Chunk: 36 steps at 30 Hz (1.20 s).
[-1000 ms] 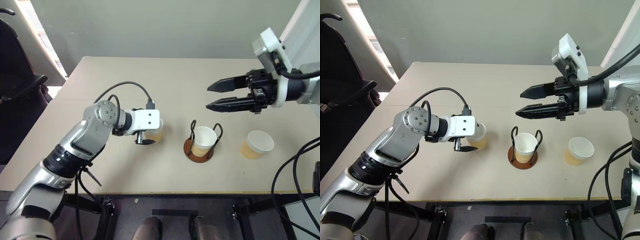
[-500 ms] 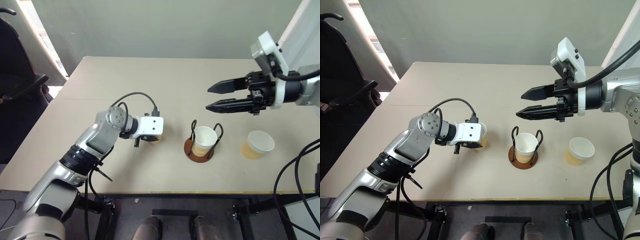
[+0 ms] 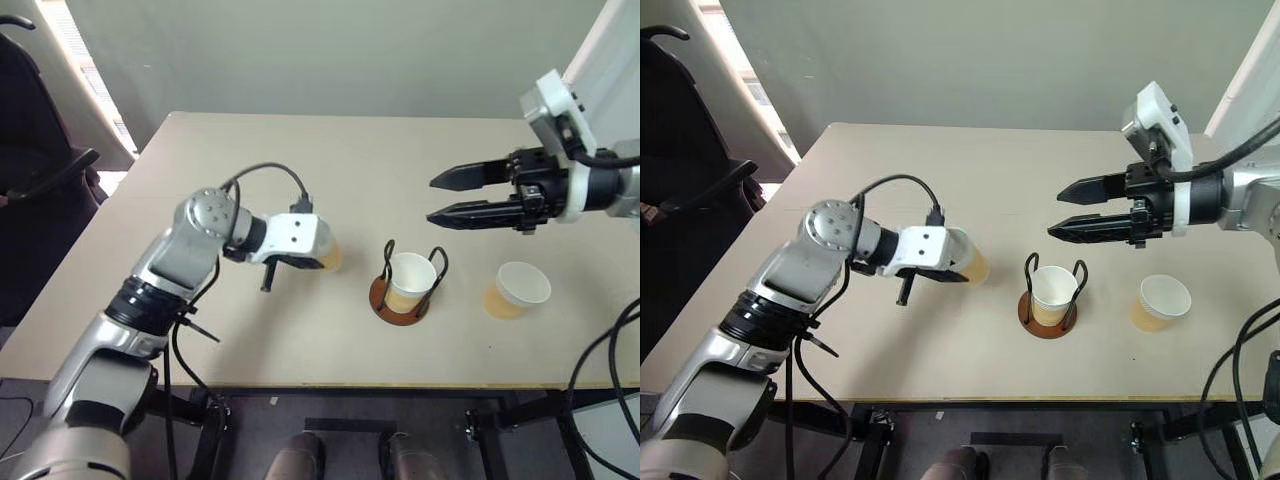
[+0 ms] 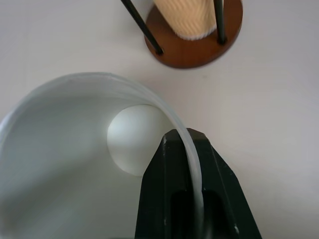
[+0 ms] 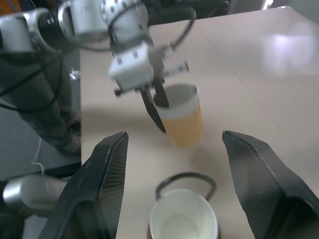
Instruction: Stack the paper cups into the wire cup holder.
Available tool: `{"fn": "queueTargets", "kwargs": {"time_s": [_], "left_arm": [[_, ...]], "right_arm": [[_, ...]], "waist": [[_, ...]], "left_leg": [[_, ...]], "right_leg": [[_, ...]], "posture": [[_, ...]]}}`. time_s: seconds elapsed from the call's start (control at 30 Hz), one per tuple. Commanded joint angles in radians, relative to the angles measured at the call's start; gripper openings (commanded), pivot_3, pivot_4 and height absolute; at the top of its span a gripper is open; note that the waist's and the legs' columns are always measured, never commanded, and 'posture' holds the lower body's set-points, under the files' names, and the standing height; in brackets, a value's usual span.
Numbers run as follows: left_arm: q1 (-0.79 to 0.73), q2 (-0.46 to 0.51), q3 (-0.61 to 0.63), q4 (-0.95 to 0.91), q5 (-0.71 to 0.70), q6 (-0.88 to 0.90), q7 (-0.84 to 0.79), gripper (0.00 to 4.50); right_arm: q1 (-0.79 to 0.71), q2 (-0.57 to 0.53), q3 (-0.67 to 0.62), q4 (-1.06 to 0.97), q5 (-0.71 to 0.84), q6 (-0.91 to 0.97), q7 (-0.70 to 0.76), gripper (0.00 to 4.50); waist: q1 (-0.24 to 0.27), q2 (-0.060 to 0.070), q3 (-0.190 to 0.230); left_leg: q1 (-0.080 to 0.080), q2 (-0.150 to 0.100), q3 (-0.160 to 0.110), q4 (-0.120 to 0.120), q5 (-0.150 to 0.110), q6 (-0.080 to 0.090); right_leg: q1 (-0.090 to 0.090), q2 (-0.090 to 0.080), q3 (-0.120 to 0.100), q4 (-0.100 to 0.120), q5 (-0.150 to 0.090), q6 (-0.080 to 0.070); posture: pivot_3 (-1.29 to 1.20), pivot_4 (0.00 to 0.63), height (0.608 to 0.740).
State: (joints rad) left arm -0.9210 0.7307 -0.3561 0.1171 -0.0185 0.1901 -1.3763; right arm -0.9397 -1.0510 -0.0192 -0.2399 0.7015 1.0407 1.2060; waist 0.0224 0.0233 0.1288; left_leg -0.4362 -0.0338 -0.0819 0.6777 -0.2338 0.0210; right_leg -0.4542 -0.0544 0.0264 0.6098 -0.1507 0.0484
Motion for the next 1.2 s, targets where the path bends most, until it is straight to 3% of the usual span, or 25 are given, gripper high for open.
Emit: {"fn": "queueTargets", "kwargs": {"time_s": [0.03, 0.23, 0.43, 0.6, 0.77, 1.2], "left_arm": [[-0.068, 0.017, 0.051, -0.032, -0.063, 0.037, -0.069, 0.04], [-0.221, 0.006, 0.075, -0.031, -0.208, 0.157, -0.221, 0.04], [-0.42, 0.003, -0.043, 0.063, -0.38, 0.206, -0.238, 0.04], [-0.512, -0.017, -0.148, 0.13, -0.47, 0.181, -0.238, 0.04], [-0.545, -0.05, -0.258, 0.18, -0.501, 0.123, -0.238, 0.04], [-0.654, -0.221, -0.406, 0.431, -0.489, -0.071, -0.238, 0.04]], "right_arm": [[0.03, -0.064, -0.011, 0.007, -0.042, -0.076, 0.042, 3.11], [0.107, -0.112, -0.02, 0.002, -0.065, -0.111, 0.06, 3.11], [0.213, -0.202, -0.074, -0.058, -0.057, -0.131, 0.089, 3.11], [0.215, -0.213, -0.16, -0.104, 0.02, -0.068, 0.051, 3.11], [0.22, -0.225, -0.26, -0.154, 0.102, 0.02, -0.006, 3.11], [0.366, -0.23, -0.467, -0.273, 0.223, 0.133, -0.153, 3.11]], "waist": [[-0.001, 0.0, 0.0], [0.0, 0.0, 0.0], [0.002, 0.0, 0.0], [0.0, 0.0, 0.0], [0.002, 0.0, 0.0], [0.011, 0.0, 0.0]], "left_leg": [[0.0, 0.0, 0.0, 0.0, -0.001, 0.001], [-0.001, 0.0, 0.001, 0.002, -0.003, 0.004], [-0.002, 0.0, 0.001, 0.004, -0.007, 0.011], [-0.002, 0.0, 0.003, 0.004, -0.007, 0.011], [-0.003, 0.0, 0.004, 0.005, -0.003, 0.004], [-0.005, -0.005, 0.005, 0.007, -0.009, 0.007]], "right_leg": [[0.0, 0.0, 0.0, 0.0, 0.0, 0.0], [0.0, 0.0, 0.0, 0.0, 0.002, 0.004], [0.001, -0.001, 0.001, -0.002, 0.002, 0.005], [0.001, -0.001, 0.002, -0.002, 0.001, 0.008], [0.001, -0.001, 0.002, -0.002, 0.0, 0.013], [0.002, -0.005, 0.004, -0.003, -0.007, 0.025]], "posture": [[0.0, 0.15, 0.74], [0.0, 0.15, 0.74], [0.0, 0.15, 0.74], [0.0, 0.15, 0.74], [0.0, 0.15, 0.74], [0.0, 0.15, 0.74]]}}
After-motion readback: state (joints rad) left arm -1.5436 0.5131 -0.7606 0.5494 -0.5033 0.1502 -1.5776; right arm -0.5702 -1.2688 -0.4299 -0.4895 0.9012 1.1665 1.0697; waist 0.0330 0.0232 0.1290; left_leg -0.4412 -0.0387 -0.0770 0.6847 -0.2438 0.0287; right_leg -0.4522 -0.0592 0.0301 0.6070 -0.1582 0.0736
